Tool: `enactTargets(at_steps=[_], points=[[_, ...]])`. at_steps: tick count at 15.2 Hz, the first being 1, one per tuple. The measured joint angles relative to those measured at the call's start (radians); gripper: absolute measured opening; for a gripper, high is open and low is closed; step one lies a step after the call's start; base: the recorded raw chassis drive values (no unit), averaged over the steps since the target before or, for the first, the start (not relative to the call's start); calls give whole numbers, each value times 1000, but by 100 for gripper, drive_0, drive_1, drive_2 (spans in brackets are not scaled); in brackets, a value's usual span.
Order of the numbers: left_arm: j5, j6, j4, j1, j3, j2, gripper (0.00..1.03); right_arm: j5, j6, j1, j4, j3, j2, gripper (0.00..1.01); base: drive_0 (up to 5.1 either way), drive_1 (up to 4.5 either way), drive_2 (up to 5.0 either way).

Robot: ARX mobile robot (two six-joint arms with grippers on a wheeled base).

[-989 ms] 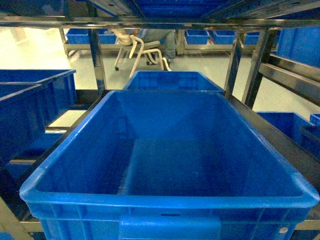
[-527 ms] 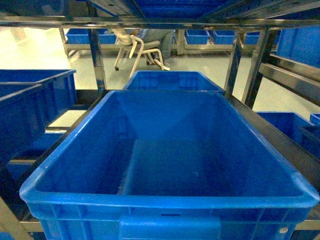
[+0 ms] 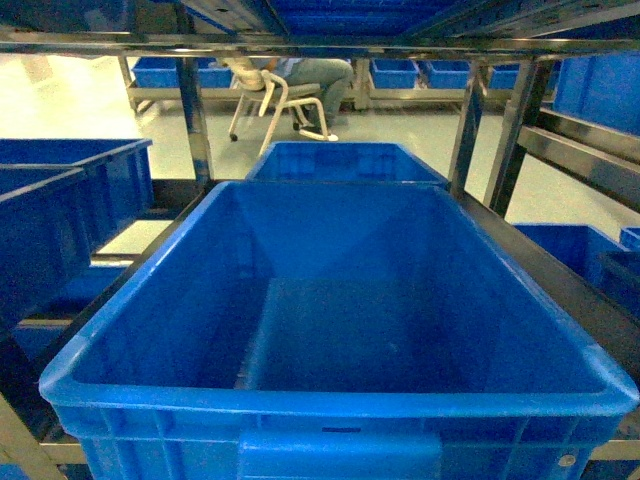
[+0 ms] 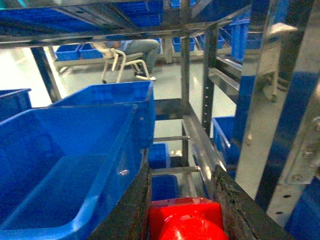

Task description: Pick red block from blue box to shelf

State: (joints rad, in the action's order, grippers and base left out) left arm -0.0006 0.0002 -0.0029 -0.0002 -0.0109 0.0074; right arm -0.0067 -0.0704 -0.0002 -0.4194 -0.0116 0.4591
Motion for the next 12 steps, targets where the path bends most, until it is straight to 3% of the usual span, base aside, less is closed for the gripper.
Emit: enactTargets(at_steps=[1, 3, 4, 5, 8, 12], points=[[0, 0, 0, 0, 0, 0, 98, -16, -50, 112, -233, -2, 188, 29, 0, 0, 0], [0, 0, 0, 0, 0, 0, 98, 10, -49, 238, -564, -3, 477, 29, 0, 0, 0], [0, 0, 0, 0, 0, 0, 98, 36, -30, 290, -752, -5, 650, 29, 0, 0, 0], [0, 0, 0, 0, 0, 0, 98, 39, -12, 298, -848, -19, 787, 29, 0, 0, 0], [0, 0, 0, 0, 0, 0, 98, 5, 11, 285, -874, -100, 1072, 29, 0, 0, 0], [0, 0, 0, 0, 0, 0, 98, -11, 45, 298, -862, -212, 1096, 29, 0, 0, 0]])
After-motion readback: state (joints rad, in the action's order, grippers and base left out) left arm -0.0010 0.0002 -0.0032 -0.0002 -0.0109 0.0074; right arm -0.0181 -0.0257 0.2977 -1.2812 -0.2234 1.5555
